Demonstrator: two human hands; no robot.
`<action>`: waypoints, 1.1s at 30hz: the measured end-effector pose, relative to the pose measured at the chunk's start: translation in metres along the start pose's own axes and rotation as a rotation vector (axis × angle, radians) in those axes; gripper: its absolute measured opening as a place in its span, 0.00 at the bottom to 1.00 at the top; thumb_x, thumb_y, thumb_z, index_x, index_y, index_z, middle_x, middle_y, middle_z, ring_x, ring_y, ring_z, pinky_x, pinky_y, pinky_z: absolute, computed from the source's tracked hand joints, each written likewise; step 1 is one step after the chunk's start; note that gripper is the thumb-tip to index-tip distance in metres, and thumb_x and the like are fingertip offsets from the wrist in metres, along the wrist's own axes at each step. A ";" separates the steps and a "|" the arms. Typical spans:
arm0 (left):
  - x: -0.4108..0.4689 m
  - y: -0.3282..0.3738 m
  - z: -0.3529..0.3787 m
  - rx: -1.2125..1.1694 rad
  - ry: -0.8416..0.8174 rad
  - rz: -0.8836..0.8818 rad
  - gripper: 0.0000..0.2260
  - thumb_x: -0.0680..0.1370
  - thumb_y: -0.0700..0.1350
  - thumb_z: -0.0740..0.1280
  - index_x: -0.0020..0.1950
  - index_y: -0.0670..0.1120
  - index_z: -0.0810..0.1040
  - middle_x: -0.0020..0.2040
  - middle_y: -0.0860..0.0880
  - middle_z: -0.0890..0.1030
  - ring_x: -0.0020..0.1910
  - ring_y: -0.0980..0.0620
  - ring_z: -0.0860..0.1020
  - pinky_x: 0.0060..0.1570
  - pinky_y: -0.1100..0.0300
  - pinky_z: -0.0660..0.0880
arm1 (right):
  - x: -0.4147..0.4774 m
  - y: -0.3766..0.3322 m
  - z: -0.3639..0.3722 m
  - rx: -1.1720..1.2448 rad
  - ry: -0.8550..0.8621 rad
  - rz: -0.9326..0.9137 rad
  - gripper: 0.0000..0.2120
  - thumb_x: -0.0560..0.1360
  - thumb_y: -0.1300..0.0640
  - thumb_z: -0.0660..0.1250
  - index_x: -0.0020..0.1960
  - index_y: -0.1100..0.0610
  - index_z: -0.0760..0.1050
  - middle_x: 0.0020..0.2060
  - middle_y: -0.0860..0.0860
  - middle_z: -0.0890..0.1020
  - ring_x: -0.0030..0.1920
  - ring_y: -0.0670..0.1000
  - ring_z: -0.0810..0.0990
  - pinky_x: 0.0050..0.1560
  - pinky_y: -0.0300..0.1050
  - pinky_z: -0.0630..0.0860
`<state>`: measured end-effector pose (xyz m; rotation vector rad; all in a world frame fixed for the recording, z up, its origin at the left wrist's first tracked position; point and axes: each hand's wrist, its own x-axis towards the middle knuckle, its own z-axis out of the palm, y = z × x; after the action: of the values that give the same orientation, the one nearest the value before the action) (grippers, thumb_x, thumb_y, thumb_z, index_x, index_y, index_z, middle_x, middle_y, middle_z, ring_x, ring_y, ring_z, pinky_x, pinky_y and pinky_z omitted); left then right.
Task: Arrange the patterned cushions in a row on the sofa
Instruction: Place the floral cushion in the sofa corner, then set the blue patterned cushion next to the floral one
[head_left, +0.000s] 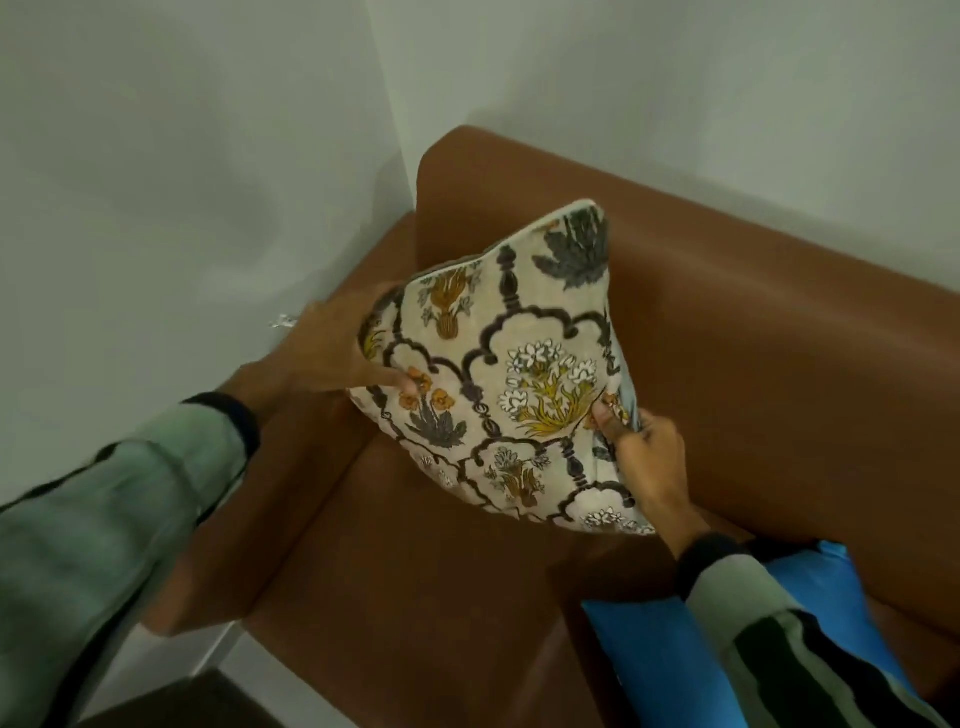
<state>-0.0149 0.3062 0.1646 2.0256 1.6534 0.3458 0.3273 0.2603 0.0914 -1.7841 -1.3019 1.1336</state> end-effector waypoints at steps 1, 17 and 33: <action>0.012 0.001 0.006 0.004 -0.012 -0.016 0.47 0.57 0.72 0.74 0.72 0.58 0.65 0.64 0.56 0.76 0.61 0.57 0.74 0.66 0.55 0.68 | 0.003 -0.001 -0.002 -0.016 0.013 0.003 0.11 0.74 0.47 0.68 0.36 0.49 0.78 0.28 0.45 0.81 0.25 0.41 0.76 0.27 0.38 0.72; 0.009 0.003 0.105 0.443 0.324 -0.021 0.28 0.75 0.53 0.65 0.73 0.45 0.66 0.70 0.38 0.70 0.67 0.37 0.68 0.63 0.35 0.63 | 0.037 0.036 -0.018 -0.678 0.043 -0.047 0.24 0.79 0.40 0.54 0.63 0.56 0.69 0.59 0.59 0.75 0.61 0.61 0.71 0.60 0.60 0.65; -0.123 0.175 0.375 0.565 -0.379 0.333 0.48 0.66 0.64 0.72 0.79 0.52 0.52 0.74 0.38 0.67 0.69 0.37 0.70 0.58 0.34 0.71 | -0.204 0.332 -0.269 -0.714 -0.242 0.287 0.49 0.69 0.35 0.67 0.78 0.54 0.46 0.76 0.60 0.55 0.75 0.61 0.58 0.73 0.57 0.59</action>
<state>0.2877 0.0818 -0.0461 2.5799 1.2641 -0.4280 0.6754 -0.0367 -0.0303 -2.4667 -1.7929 1.1428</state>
